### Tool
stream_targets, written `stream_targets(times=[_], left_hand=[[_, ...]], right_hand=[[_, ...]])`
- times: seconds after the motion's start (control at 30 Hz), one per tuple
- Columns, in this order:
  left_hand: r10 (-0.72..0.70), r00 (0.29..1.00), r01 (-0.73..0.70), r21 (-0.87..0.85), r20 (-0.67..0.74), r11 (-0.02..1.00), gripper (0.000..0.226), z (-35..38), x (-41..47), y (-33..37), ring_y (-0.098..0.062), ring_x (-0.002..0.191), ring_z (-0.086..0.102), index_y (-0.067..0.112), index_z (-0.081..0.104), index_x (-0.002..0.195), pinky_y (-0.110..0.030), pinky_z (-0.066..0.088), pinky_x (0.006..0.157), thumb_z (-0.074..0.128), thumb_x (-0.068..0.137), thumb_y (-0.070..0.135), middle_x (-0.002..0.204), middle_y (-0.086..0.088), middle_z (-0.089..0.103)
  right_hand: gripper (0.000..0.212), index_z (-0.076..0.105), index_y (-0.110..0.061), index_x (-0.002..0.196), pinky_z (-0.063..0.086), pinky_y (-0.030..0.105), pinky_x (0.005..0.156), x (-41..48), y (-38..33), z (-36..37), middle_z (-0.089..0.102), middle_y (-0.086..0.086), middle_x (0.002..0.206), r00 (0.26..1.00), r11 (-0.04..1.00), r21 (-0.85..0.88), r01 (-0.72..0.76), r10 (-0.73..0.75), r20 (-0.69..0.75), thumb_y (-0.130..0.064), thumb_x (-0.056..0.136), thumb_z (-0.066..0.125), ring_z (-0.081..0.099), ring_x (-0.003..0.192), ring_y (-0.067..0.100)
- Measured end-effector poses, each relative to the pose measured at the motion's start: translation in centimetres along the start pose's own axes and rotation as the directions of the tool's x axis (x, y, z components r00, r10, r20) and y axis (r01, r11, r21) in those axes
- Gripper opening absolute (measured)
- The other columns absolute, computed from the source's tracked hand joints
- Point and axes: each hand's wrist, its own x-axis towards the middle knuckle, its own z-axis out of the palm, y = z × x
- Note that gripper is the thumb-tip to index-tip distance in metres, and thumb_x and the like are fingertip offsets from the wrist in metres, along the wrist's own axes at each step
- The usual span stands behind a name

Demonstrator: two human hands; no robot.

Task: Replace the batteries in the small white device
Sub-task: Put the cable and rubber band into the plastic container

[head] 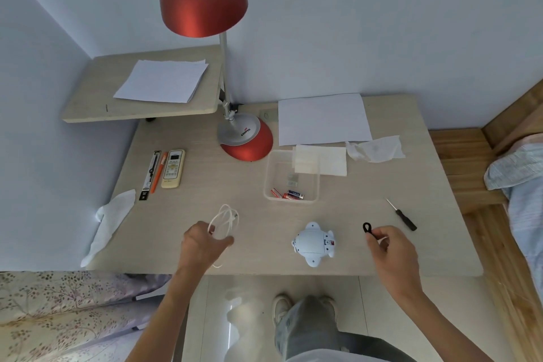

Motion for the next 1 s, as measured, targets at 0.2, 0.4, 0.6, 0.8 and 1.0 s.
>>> stream_targets(times=[0.2, 0.4, 0.6, 0.8, 1.0], left_hand=[[0.213, 0.971, -0.217, -0.023, -0.106, 0.976, 0.045, -3.6, -3.0, 7.2, -0.019, 0.070, 0.059, 0.019, 0.060, 0.085, -0.031, 0.045, 0.060, 0.094, 0.067, 0.042, 0.082, 0.000, 0.061], [0.343, 0.929, -0.342, 0.030, -0.143, 0.939, 0.046, -5.4, -3.1, 13.3, -0.018, 0.077, 0.059, 0.019, 0.061, 0.091, -0.031, 0.045, 0.064, 0.091, 0.068, 0.045, 0.089, 0.002, 0.061], [0.409, 0.906, -0.401, 0.084, -0.111, 0.912, 0.053, -5.8, -1.4, 17.0, -0.019, 0.087, 0.064, 0.024, 0.064, 0.102, -0.036, 0.053, 0.071, 0.086, 0.065, 0.056, 0.098, 0.006, 0.064], [0.505, 0.862, -0.496, 0.144, -0.039, 0.856, 0.062, -5.4, 1.8, 19.4, -0.019, 0.103, 0.061, 0.021, 0.064, 0.115, -0.034, 0.053, 0.083, 0.085, 0.069, 0.056, 0.106, 0.008, 0.056], [0.567, 0.821, -0.571, 0.119, 0.071, 0.812, 0.060, -3.9, 5.6, 20.5, -0.017, 0.106, 0.057, 0.020, 0.063, 0.113, -0.034, 0.053, 0.090, 0.081, 0.069, 0.057, 0.110, 0.008, 0.060]], right_hand=[[0.008, 0.066, -0.022, 0.097, 0.050, 0.031, 0.067, 1.0, -4.5, -0.4, 0.065, -0.013, 0.088, 0.996, 0.996, 0.042, 0.085, -0.084, -0.021, -0.020, 0.097, 0.073, 0.064, 0.076, 0.009], [0.010, 0.064, -0.024, 0.093, 0.046, 0.024, 0.066, 2.5, -9.0, -0.4, 0.063, -0.013, 0.084, 0.994, 0.986, 0.125, 0.110, -0.107, -0.023, -0.021, 0.097, 0.073, 0.062, 0.074, 0.009], [0.010, 0.063, -0.029, 0.094, 0.051, 0.028, 0.070, 4.6, -11.9, 0.2, 0.065, -0.014, 0.087, 0.998, 0.983, 0.170, 0.070, -0.069, -0.013, -0.024, 0.098, 0.071, 0.062, 0.076, 0.007], [0.009, 0.063, -0.029, 0.093, 0.051, 0.027, 0.069, 6.7, -13.6, 2.0, 0.064, -0.014, 0.087, 1.000, 0.984, 0.178, 0.008, -0.006, -0.011, -0.026, 0.098, 0.071, 0.061, 0.074, 0.010], [0.008, 0.061, -0.031, 0.096, 0.047, 0.022, 0.072, 8.4, -14.4, 5.6, 0.060, -0.019, 0.095, 0.998, 0.992, 0.113, -0.060, 0.061, -0.008, -0.030, 0.099, 0.068, 0.059, 0.083, 0.002]])
